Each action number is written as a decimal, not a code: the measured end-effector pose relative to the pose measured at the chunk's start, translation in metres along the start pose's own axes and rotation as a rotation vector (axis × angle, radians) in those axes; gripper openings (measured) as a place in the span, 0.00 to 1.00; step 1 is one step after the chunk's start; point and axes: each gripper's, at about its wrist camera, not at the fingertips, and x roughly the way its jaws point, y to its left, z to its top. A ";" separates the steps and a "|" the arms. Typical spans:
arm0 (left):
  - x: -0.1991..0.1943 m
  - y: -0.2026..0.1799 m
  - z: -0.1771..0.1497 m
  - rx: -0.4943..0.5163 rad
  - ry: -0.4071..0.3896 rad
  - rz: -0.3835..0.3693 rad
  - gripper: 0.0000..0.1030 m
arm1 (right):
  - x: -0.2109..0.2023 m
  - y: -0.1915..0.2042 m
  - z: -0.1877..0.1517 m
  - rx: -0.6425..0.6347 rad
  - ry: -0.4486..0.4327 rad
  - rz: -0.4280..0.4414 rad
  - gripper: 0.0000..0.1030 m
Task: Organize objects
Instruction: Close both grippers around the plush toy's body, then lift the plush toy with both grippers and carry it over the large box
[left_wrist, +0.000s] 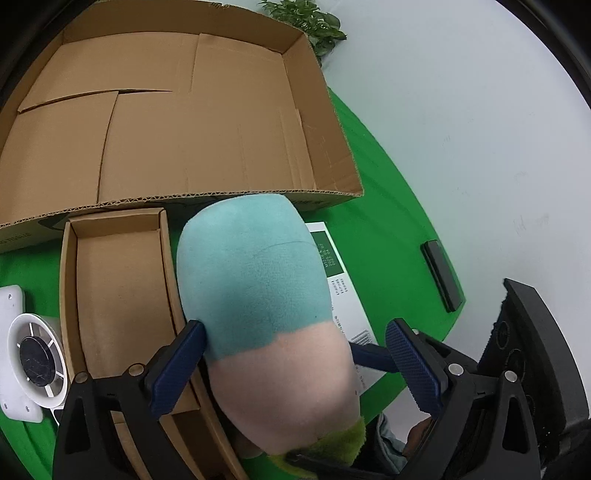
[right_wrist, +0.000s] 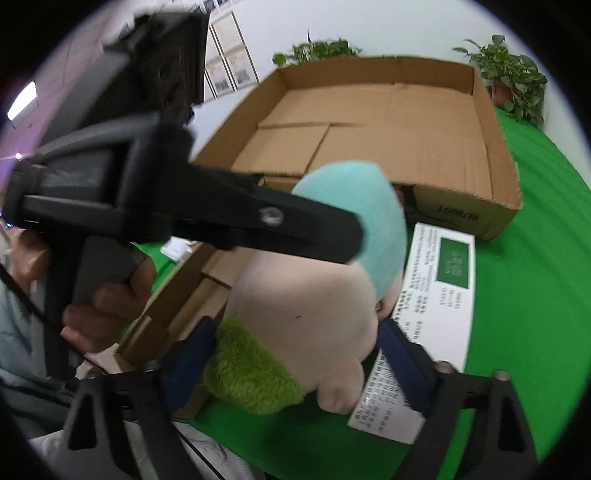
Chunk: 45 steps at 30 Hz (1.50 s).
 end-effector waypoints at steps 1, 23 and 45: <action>0.001 -0.001 -0.001 0.001 -0.001 -0.004 0.95 | 0.005 0.000 0.001 0.014 0.014 0.016 0.82; 0.009 -0.015 -0.014 0.017 0.008 0.069 0.58 | -0.001 0.004 -0.003 0.096 -0.010 -0.033 0.60; -0.127 -0.083 0.024 0.172 -0.338 0.152 0.56 | -0.052 0.051 0.036 -0.091 -0.315 -0.053 0.57</action>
